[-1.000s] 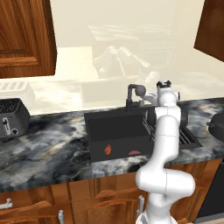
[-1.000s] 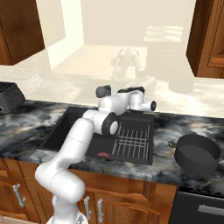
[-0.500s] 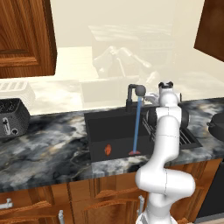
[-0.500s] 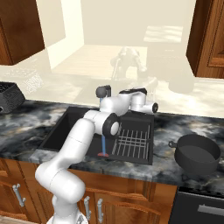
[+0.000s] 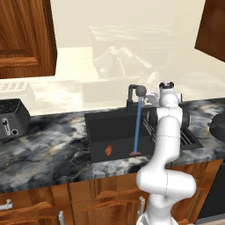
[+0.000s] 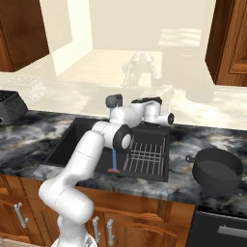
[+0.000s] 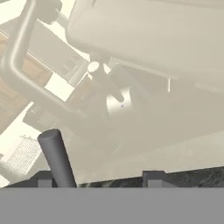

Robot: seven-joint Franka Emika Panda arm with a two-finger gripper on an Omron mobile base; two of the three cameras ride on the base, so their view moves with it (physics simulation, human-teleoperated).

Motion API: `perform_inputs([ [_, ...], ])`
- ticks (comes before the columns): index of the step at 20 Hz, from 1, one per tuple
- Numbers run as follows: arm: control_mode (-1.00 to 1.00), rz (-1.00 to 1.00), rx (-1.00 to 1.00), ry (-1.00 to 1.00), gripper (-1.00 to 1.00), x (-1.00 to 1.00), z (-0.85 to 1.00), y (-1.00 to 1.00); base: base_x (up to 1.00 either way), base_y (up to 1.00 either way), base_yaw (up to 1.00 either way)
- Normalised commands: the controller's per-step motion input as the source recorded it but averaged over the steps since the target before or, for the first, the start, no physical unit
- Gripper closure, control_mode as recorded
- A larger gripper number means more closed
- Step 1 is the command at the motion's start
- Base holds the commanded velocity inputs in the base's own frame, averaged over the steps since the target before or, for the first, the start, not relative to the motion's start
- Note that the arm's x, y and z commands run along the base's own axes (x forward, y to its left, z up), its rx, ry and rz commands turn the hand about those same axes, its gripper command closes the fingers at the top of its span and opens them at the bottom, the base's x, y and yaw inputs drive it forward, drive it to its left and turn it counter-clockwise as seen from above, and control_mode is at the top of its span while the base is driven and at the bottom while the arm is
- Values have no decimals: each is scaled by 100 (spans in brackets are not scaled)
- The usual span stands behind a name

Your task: Dump the sweet potato from the pot into the sink. Then turn on the water and wash the sweet potato. Then turn off the water and put the sweet potato back in the pot.

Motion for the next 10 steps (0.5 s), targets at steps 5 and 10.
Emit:
perform_inputs([
  [5,-100,0,11,4,-100,-5,39,-29,0,0,0],
  [10,-100,0,13,0,-100,-33,63,-7,0,0,0],
])
